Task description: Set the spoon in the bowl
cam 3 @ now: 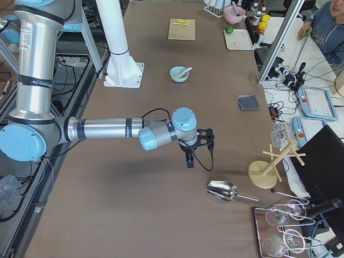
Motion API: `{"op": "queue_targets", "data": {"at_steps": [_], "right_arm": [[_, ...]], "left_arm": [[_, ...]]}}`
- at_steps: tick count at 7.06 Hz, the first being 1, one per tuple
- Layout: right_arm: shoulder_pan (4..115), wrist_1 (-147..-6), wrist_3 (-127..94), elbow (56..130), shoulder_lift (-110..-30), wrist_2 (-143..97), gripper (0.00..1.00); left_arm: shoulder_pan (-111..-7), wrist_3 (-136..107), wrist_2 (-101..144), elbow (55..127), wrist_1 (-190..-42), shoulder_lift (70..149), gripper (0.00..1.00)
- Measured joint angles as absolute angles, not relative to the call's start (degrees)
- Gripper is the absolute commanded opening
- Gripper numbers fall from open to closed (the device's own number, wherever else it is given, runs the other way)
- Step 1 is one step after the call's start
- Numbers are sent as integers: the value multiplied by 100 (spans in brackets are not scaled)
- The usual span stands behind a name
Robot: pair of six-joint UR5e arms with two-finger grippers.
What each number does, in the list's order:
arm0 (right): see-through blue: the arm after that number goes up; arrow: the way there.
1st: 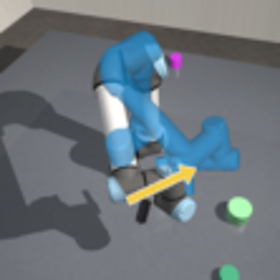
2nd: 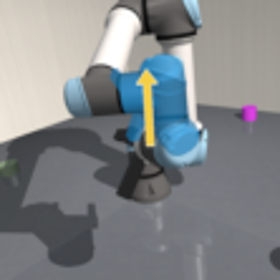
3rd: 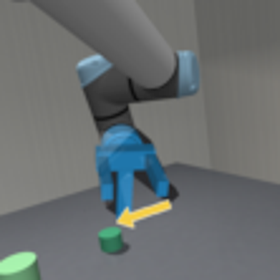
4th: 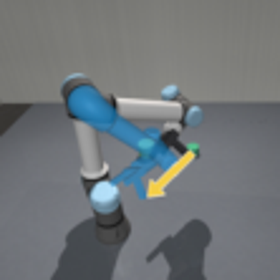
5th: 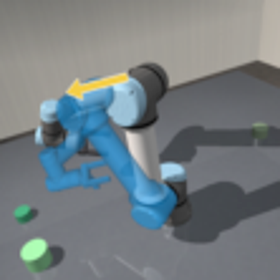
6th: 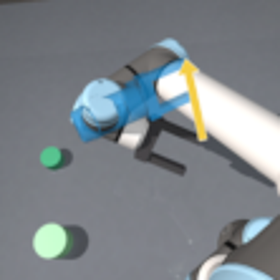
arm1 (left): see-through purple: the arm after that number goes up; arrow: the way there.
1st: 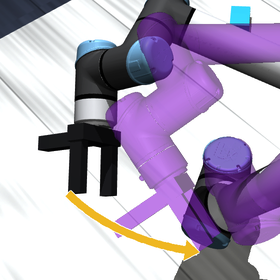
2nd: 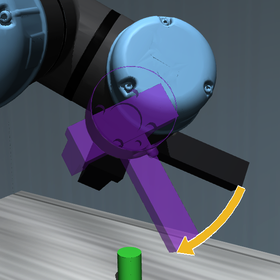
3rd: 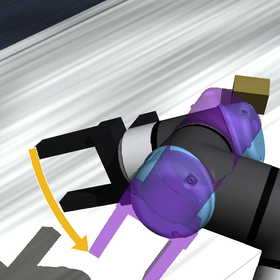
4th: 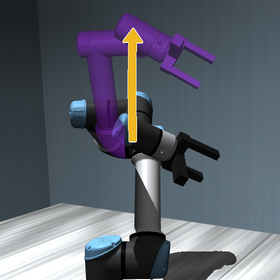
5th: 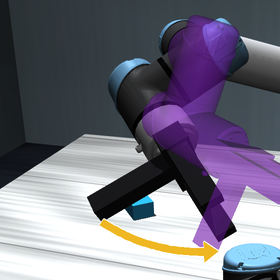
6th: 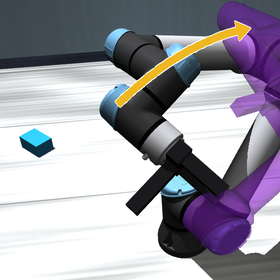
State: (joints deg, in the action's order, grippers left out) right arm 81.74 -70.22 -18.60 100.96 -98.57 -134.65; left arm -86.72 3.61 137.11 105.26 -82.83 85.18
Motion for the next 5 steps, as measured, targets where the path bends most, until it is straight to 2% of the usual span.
{"op": "queue_targets", "data": {"at_steps": [5], "right_arm": [[8229,-7080,-1754,10101,-9854,-13619,100]], "left_arm": [[-8750,-244,13459,10500,-8306,8573,98]]}}
